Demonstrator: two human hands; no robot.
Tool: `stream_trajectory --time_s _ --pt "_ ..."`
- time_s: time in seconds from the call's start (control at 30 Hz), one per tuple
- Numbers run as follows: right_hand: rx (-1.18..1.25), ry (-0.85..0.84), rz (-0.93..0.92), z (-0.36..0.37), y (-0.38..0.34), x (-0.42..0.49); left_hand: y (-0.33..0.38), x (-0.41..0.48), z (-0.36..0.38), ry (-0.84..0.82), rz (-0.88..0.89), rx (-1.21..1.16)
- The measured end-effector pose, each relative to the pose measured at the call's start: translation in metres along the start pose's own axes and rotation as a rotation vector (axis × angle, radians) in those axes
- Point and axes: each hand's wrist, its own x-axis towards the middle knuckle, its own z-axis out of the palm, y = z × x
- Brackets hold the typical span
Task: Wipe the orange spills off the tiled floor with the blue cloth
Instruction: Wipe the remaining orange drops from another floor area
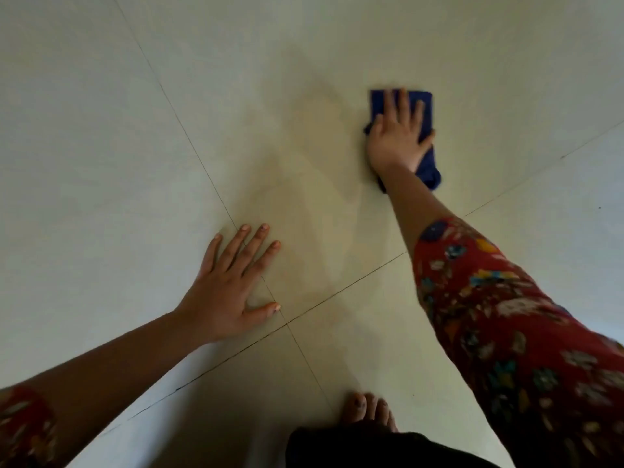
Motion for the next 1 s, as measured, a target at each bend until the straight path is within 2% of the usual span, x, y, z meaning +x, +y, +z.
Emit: stream_trajectory --time_s 0.07,0.13,0.2,0.23,0.27,0.33,0.37,0.4,0.43,0.5,0.53,0.57,0.6,0.7,0.73,0.8,0.93,1.0 --pt "-0.036 -0.030 -0.196 0.011 -0.044 -0.010 0.000 -0.001 -0.003 -0.021 -0.004 -0.018" --pt "-0.103 -0.105 -0.528 0.023 -0.077 -0.046 0.000 0.000 -0.003 -0.030 -0.007 -0.040" --pt "-0.169 -0.226 -0.891 0.032 -0.075 -0.077 -0.004 -0.001 -0.005 -0.022 0.008 -0.046" --pt "-0.165 -0.230 -0.963 0.029 -0.064 -0.072 -0.007 -0.001 -0.005 -0.014 0.009 -0.055" --pt "-0.139 -0.176 -0.919 0.025 -0.054 -0.055 -0.009 -0.001 -0.006 -0.007 0.001 -0.070" --pt "-0.079 -0.063 -0.558 0.014 -0.042 -0.016 -0.014 0.001 -0.009 0.009 -0.046 -0.089" --pt "-0.076 -0.059 -0.376 0.010 -0.044 -0.002 -0.016 0.004 -0.010 0.022 -0.085 -0.101" --pt "-0.095 -0.070 -0.304 0.010 -0.053 0.001 -0.017 0.006 -0.011 0.028 -0.125 -0.108" --pt "-0.121 -0.071 -0.386 0.013 -0.066 -0.008 -0.017 0.007 -0.012 0.026 -0.162 -0.114" --pt "-0.209 -0.142 -0.814 0.030 -0.081 -0.045 -0.018 0.009 -0.011 0.023 -0.191 -0.096" --pt "-0.234 -0.197 -0.971 0.034 -0.074 -0.061 -0.019 0.009 -0.011 0.019 -0.182 -0.077" --pt "-0.227 -0.215 -1.015 0.033 -0.060 -0.066 -0.020 0.006 -0.012 0.003 -0.162 -0.056" --pt "-0.197 -0.188 -0.940 0.030 -0.044 -0.063 -0.021 0.003 -0.013 -0.009 -0.135 -0.032" --pt "-0.107 -0.082 -0.427 0.014 -0.009 -0.068 -0.028 -0.023 -0.018 -0.031 -0.087 0.012" --pt "-0.097 -0.091 -0.381 0.017 -0.006 -0.087 -0.031 -0.039 -0.020 -0.051 -0.077 0.023" --pt "-0.077 -0.084 -0.489 0.030 -0.013 -0.151 -0.034 -0.069 -0.022 -0.088 -0.070 0.035" --pt "-0.076 -0.274 -1.056 0.065 -0.033 -0.307 -0.047 -0.151 -0.032 -0.193 -0.085 0.039" --pt "-0.095 -0.313 -1.295 0.070 -0.037 -0.325 -0.051 -0.193 -0.037 -0.237 -0.175 -0.007"
